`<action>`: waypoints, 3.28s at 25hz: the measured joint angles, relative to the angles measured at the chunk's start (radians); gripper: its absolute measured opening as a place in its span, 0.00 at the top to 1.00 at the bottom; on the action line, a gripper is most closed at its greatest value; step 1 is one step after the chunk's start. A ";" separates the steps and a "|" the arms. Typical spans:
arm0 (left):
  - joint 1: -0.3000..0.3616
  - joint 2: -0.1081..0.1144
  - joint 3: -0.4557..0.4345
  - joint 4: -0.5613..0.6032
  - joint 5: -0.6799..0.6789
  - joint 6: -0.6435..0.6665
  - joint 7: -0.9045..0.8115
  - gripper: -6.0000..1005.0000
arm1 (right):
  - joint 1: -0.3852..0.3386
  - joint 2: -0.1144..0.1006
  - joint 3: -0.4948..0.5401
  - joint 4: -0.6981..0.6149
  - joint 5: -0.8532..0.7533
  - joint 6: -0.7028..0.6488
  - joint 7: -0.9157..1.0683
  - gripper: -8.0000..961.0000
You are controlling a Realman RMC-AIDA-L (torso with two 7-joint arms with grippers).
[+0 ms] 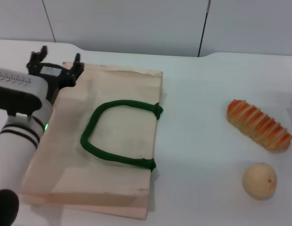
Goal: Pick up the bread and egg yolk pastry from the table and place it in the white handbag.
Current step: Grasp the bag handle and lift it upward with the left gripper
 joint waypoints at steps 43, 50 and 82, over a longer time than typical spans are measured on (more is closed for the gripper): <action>0.079 -0.019 -0.721 0.765 0.474 -1.533 0.043 0.31 | 0.030 -0.004 0.004 0.035 0.001 -0.078 0.000 0.08; -0.004 -0.016 -0.771 0.746 0.491 -1.737 0.042 0.33 | 0.044 -0.004 0.004 0.037 0.001 -0.102 0.000 0.08; -0.253 -0.021 -0.896 0.481 0.591 -2.007 0.054 0.39 | 0.056 -0.002 0.004 0.035 0.003 -0.102 0.000 0.08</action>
